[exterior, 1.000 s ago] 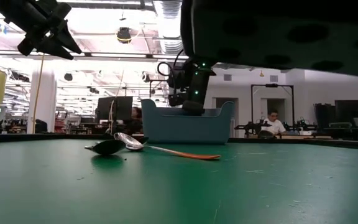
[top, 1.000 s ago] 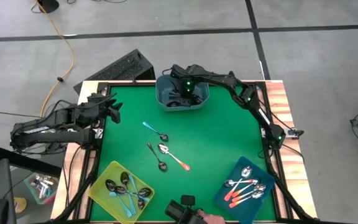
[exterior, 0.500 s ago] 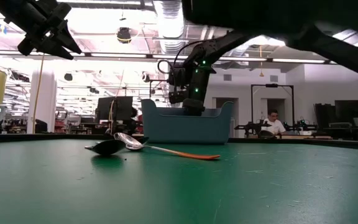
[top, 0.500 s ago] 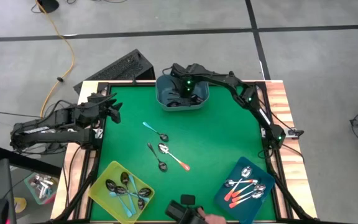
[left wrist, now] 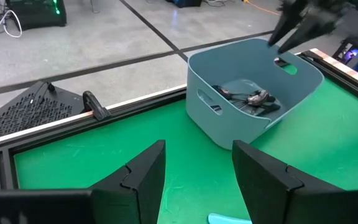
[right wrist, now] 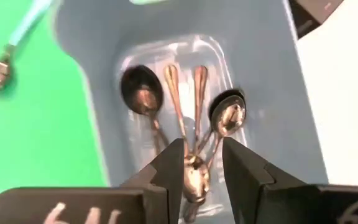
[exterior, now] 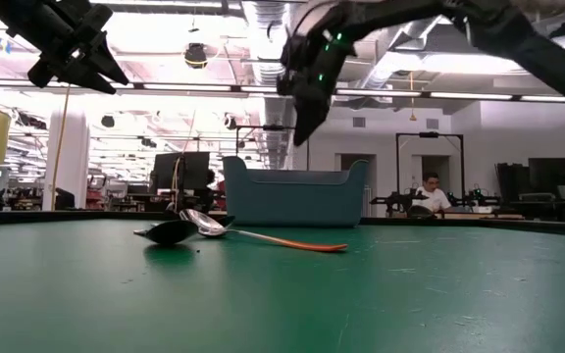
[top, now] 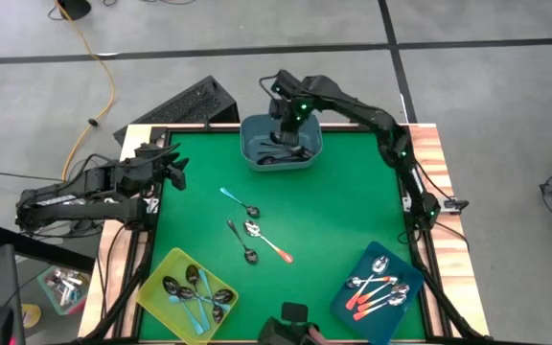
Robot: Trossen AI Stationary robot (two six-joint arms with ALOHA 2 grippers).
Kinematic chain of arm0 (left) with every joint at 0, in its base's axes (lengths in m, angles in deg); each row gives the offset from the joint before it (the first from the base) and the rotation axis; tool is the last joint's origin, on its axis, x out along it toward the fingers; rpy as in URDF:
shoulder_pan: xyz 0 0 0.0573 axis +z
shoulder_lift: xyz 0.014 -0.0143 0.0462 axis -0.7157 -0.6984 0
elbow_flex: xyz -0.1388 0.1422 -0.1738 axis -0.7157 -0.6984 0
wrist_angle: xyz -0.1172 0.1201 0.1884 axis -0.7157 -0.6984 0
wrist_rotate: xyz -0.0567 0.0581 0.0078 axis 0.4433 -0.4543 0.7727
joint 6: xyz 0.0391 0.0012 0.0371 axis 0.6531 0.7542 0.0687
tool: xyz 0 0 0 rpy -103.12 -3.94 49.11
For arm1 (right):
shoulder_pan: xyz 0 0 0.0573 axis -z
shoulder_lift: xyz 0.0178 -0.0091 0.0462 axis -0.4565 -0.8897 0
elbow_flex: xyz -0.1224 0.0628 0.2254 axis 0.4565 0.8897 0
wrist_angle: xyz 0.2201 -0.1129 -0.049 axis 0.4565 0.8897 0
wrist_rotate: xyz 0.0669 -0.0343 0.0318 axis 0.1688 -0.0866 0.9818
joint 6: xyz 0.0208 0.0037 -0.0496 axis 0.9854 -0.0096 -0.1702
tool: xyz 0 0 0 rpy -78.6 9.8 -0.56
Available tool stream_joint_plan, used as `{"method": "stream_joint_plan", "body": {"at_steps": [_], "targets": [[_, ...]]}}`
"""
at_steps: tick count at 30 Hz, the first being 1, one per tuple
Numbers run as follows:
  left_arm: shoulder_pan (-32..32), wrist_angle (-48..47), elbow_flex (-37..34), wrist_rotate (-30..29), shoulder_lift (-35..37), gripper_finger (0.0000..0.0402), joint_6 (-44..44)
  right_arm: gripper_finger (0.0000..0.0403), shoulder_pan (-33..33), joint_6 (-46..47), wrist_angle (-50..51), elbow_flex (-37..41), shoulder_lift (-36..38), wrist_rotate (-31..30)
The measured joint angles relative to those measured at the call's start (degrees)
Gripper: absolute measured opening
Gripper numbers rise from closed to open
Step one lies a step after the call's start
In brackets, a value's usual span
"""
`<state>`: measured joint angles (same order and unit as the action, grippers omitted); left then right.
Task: Sort silverware by color (type)
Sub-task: Put the orange spoon into the blue bin
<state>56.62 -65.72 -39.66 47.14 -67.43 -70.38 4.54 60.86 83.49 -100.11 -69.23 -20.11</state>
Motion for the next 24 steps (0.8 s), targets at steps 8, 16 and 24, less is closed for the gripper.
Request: {"method": "stream_joint_plan", "body": {"at_steps": [8,16,24], "targets": [[0.0,-0.1,0.0,0.42,0.01,0.017,-0.1,0.012,-4.52,9.16,1.59,0.0,7.88,0.08],[0.0,-0.12,0.0,3.77,0.02,0.017,-1.6,0.012,-13.14,20.67,7.07,0.0,10.49,0.01],[-0.02,-0.12,0.0,5.45,0.01,0.017,-3.18,0.012,-25.6,30.23,9.46,0.04,10.47,-9.52]]}}
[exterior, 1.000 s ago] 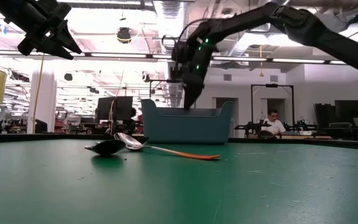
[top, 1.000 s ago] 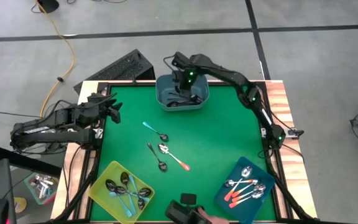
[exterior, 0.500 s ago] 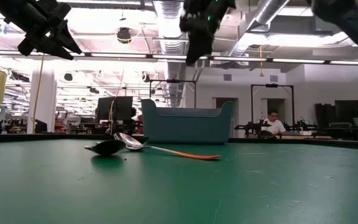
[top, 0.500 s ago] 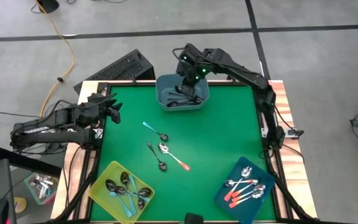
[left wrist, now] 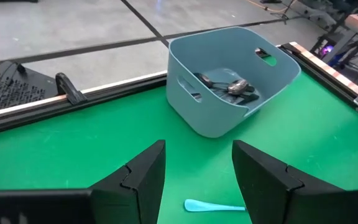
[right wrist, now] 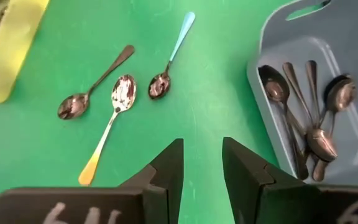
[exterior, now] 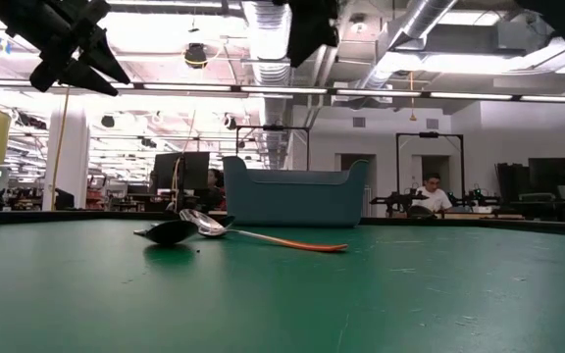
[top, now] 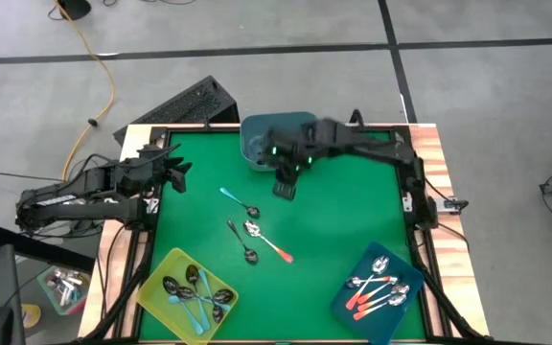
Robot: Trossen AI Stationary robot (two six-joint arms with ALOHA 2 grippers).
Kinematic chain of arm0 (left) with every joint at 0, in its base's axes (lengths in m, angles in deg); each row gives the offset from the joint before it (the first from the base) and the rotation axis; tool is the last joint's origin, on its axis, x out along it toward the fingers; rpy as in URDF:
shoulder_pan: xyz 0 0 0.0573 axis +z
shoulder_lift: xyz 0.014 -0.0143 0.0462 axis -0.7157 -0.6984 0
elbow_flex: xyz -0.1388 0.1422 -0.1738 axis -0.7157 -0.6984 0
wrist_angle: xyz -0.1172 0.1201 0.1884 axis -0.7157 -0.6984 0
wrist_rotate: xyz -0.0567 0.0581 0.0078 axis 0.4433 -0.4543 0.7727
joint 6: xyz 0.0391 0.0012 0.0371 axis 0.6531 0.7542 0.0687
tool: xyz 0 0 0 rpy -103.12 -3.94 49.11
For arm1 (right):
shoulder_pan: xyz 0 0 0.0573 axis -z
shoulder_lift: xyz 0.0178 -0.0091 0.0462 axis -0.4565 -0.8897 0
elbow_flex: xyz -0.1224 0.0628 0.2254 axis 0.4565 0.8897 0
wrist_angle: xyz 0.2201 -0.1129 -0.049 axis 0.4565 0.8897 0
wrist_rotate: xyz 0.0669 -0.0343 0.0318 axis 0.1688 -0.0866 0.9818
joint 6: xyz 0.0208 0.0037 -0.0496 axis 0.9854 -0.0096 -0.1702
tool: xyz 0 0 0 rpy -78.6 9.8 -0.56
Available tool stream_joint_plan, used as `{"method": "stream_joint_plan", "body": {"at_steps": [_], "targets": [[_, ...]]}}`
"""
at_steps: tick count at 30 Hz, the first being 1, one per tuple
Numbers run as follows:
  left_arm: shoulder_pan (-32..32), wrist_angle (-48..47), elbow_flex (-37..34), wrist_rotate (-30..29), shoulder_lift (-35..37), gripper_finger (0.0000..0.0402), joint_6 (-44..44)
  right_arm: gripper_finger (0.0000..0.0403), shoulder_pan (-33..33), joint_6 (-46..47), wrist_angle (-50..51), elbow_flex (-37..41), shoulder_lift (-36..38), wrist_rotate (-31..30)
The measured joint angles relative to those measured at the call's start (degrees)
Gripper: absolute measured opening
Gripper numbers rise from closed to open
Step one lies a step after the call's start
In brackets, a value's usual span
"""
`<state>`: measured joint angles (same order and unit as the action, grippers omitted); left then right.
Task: Sort silverware by color (type)
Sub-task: Put the orange spoon into the blue bin
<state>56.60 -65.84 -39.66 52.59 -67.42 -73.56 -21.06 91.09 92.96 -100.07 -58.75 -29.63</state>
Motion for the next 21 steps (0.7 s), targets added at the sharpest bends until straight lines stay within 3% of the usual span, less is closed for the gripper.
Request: {"method": "stream_joint_plan", "body": {"at_steps": [4,10,21], "targets": [[0.0,0.0,0.0,1.27,0.0,0.017,1.46,0.012,-5.83,6.46,-0.14,0.0,0.0,-7.69],[0.0,0.0,0.0,6.99,0.0,0.017,3.82,0.012,-12.36,17.3,-4.02,-0.18,-1.53,-13.42],[0.0,-0.44,0.0,10.52,-0.02,0.017,5.9,0.012,-16.95,22.78,-7.39,0.19,-13.15,-10.72]]}}
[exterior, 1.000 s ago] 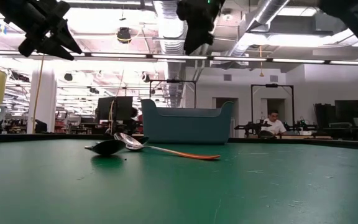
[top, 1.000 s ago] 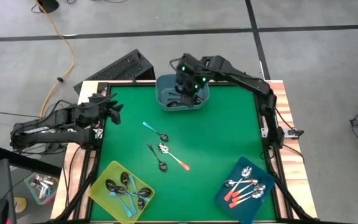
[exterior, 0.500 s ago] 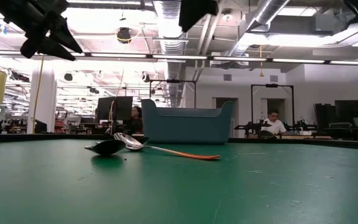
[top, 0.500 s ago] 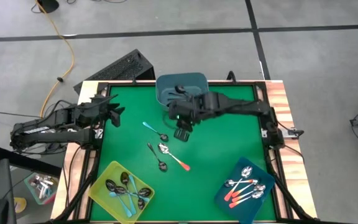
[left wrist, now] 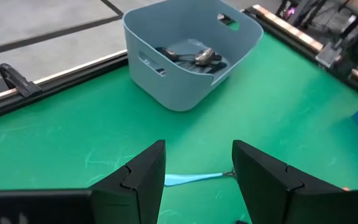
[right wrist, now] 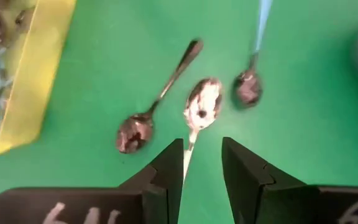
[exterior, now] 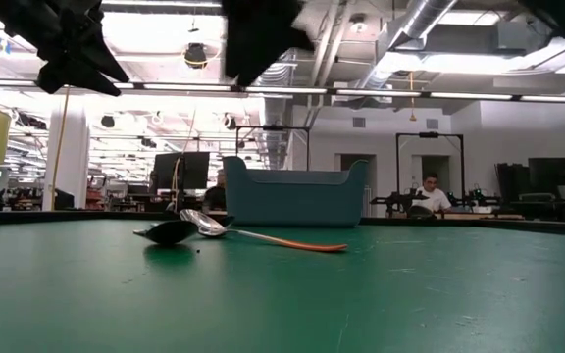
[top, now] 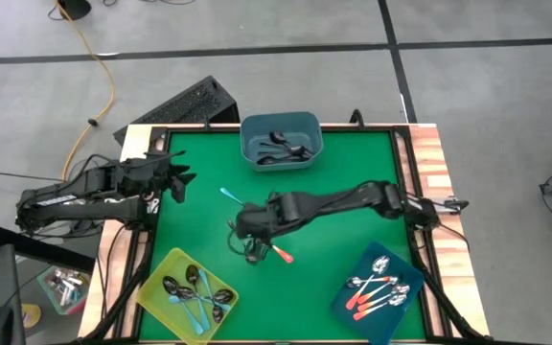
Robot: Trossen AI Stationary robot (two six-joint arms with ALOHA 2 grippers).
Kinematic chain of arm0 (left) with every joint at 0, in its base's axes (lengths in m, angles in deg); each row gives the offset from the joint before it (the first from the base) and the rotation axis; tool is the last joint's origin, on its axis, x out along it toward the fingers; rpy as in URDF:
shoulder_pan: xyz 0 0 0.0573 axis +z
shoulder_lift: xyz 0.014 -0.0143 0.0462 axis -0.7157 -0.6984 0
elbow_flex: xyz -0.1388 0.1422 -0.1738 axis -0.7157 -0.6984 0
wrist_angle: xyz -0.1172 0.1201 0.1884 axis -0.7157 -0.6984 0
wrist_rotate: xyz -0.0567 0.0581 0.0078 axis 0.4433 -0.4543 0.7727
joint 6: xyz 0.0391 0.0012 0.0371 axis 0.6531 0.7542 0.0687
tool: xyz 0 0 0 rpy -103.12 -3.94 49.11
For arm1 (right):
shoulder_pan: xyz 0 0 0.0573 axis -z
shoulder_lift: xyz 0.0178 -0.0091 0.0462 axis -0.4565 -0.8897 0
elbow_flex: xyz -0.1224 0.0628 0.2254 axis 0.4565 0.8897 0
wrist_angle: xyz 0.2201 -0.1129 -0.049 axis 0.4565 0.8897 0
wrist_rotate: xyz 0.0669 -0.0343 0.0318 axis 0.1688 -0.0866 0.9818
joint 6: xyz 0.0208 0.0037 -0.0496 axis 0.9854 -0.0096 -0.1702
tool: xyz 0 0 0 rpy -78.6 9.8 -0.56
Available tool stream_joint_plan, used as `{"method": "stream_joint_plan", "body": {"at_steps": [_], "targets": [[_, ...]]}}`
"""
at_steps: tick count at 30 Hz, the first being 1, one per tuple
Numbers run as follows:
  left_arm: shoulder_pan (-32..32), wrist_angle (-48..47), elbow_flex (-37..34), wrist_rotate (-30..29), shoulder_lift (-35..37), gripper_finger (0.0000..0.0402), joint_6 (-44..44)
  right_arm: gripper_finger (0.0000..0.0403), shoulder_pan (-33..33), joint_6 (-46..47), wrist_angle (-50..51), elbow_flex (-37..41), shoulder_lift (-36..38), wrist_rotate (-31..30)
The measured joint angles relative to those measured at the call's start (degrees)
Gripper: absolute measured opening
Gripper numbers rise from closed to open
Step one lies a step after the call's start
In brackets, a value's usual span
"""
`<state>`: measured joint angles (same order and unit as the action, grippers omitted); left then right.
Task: Sort silverware by color (type)
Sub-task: Put the orange spoon into the blue bin
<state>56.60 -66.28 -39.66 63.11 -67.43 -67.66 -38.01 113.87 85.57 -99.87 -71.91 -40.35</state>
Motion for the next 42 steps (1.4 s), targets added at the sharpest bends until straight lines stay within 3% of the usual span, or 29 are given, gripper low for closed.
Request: {"method": "stream_joint_plan", "body": {"at_steps": [6,11,15,17,19,21,26,32,42], "targets": [[-0.02,-0.93,0.0,1.14,0.02,0.017,2.38,0.012,1.04,-1.5,4.12,-0.24,-6.2,3.06],[-0.07,-1.09,0.0,1.32,0.05,0.017,2.41,0.012,2.67,-4.17,1.4,-0.2,-9.6,7.0],[-0.11,-1.01,0.0,1.38,0.09,0.017,2.41,0.012,3.75,-6.63,1.46,0.01,-10.09,7.8],[-0.09,-1.12,0.0,1.38,0.24,0.017,2.57,0.012,3.95,-7.97,-4.54,-0.37,-9.59,6.83],[-0.15,-0.86,0.0,1.37,0.2,0.017,2.61,0.012,3.91,-10.53,-1.33,0.01,-8.72,5.71],[-0.15,-0.96,0.0,1.08,0.46,0.017,2.61,0.012,3.87,-11.96,-6.59,-0.37,-8.11,6.05],[-0.18,-0.79,0.0,0.92,0.44,0.017,2.57,0.012,2.49,-15.39,-5.3,-0.13,-6.74,6.56],[-0.18,-0.81,0.0,1.36,0.44,0.017,2.78,0.012,1.93,-17.77,-0.57,-0.26,-0.83,8.1],[-0.2,-0.66,0.0,1.42,0.42,0.017,2.81,0.012,2.61,-22.95,3.44,-0.26,18.96,7.1]]}}
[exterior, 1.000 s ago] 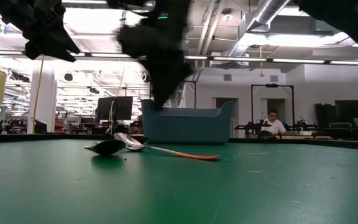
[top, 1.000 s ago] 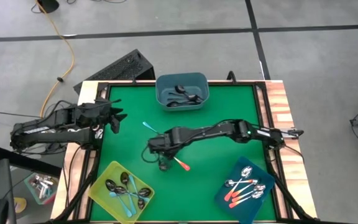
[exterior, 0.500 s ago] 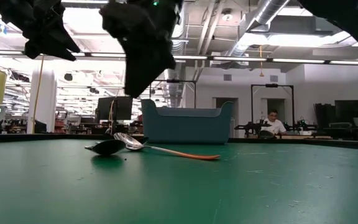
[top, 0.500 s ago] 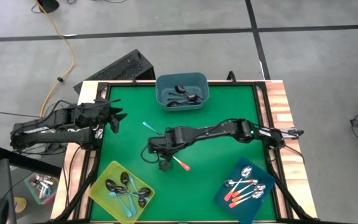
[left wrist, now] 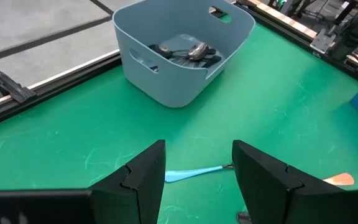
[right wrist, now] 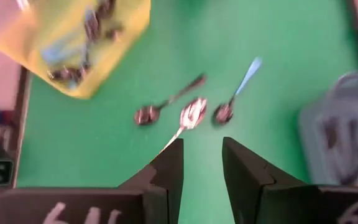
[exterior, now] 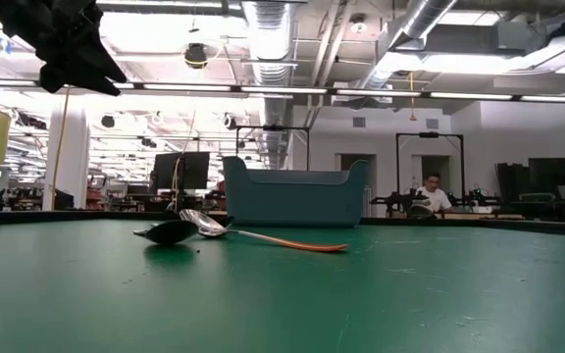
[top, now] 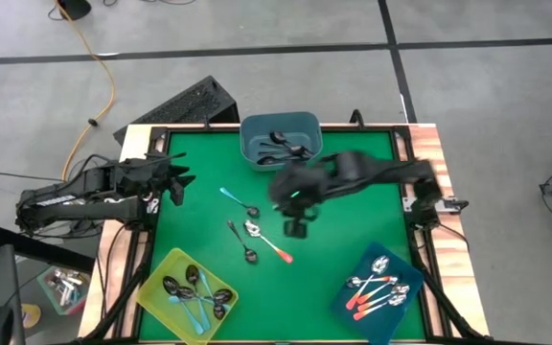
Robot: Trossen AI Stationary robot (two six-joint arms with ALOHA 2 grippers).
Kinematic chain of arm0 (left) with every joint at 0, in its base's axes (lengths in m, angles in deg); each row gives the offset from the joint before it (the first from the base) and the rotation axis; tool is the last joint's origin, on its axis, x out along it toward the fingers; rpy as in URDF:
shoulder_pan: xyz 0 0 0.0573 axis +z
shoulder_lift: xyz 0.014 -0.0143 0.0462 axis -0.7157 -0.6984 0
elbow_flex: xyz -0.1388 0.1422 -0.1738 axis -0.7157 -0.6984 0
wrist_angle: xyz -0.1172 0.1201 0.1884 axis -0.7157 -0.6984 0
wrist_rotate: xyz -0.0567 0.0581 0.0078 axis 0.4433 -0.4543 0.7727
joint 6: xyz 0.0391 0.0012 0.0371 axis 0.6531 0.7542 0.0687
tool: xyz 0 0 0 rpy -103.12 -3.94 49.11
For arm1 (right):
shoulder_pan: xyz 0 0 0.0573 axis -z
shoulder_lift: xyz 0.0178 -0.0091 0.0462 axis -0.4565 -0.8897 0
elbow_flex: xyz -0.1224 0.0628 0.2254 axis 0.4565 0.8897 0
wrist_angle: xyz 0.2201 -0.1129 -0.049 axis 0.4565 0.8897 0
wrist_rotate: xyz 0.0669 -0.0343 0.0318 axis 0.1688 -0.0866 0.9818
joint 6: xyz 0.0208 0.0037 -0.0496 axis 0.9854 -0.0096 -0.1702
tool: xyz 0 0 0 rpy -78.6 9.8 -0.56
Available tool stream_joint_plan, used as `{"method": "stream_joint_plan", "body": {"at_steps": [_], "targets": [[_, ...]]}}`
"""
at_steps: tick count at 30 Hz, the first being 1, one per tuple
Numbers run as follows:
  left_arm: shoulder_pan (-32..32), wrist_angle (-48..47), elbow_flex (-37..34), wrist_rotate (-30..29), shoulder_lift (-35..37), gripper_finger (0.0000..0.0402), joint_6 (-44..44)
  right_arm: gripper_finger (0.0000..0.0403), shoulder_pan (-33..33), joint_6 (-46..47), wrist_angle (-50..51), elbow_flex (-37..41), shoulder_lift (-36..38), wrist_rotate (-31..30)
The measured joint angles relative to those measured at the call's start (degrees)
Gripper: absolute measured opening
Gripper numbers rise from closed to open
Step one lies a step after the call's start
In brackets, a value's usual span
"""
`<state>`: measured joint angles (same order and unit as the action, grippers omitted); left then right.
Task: Sort silverware by color (type)
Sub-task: Put the orange spoon into the blue bin
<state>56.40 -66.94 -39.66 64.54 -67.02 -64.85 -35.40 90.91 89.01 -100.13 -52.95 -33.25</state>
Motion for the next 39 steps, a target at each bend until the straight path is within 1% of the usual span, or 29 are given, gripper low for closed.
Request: {"method": "stream_joint_plan", "body": {"at_steps": [4,9,11,13,14,16,18,20,22,24,27,29,31,33,34,36,39], "targets": [[-0.01,-0.04,0.0,0.01,0.0,0.017,0.01,0.012,1.23,-1.7,4.47,0.16,7.32,-0.14],[-0.02,-0.2,0.0,0.02,0.0,0.017,0.38,0.012,2.71,0.41,11.33,0.04,18.29,-1.26],[-0.02,-0.18,0.0,0.01,0.0,0.017,0.48,0.012,2.85,2.05,11.62,0.07,22.44,-4.07],[-0.02,-0.07,0.0,0.0,0.0,0.017,0.49,0.012,1.92,3.23,10.78,2.55,25.57,-7.92],[-0.02,-0.04,0.0,-0.04,0.0,0.017,0.53,0.012,1.15,3.68,9.4,5.16,27.7,-9.45],[-0.02,-0.07,0.0,-0.04,0.02,0.017,0.71,0.012,-0.56,5.01,6.68,13.13,32.8,-11.72],[-0.02,-0.04,0.0,-0.04,0.01,0.017,1.09,0.012,-2.04,7.56,0.78,24.11,38.43,-12.94],[-0.02,-0.02,0.0,-0.06,0.0,0.017,1.1,0.012,-2.73,10.02,-7.36,37.13,45.35,-13.68],[-0.02,0.0,0.0,-0.06,0.0,0.017,1.27,0.012,-2.36,12.03,-20.12,50.0,51.85,-15.41],[-0.02,0.07,0.0,-0.08,0.0,0.017,1.46,0.012,-1.26,13.43,-33.07,61.9,57.45,-15.67],[-0.02,0.12,0.0,-0.11,0.0,0.017,1.44,0.012,0.44,16.42,-50.66,76.9,62.18,-15.15],[-0.02,0.11,0.0,-0.11,0.0,0.017,1.44,0.012,1.35,19.48,-58.14,84.64,63.06,-13.96],[-0.02,0.07,0.0,-0.15,0.0,0.017,1.46,0.012,1.87,22.39,-64.22,89.96,62.59,-13.12],[-0.02,0.04,0.0,-0.22,0.0,0.017,1.37,0.012,2.06,24.97,-67.66,93.48,60.48,-12.37],[-0.02,0.07,0.0,-0.24,0.0,0.017,1.29,0.012,2.06,26.18,-69.91,94.49,59.04,-12.23],[-0.02,0.02,0.0,-0.24,0.0,0.017,1.25,0.012,2.02,28.69,-69.55,95.28,55.95,-11.95],[-0.02,-0.21,0.0,-0.22,0.0,0.017,1.22,0.012,2.02,30.39,-71.04,95.04,50.6,-9.31]]}}
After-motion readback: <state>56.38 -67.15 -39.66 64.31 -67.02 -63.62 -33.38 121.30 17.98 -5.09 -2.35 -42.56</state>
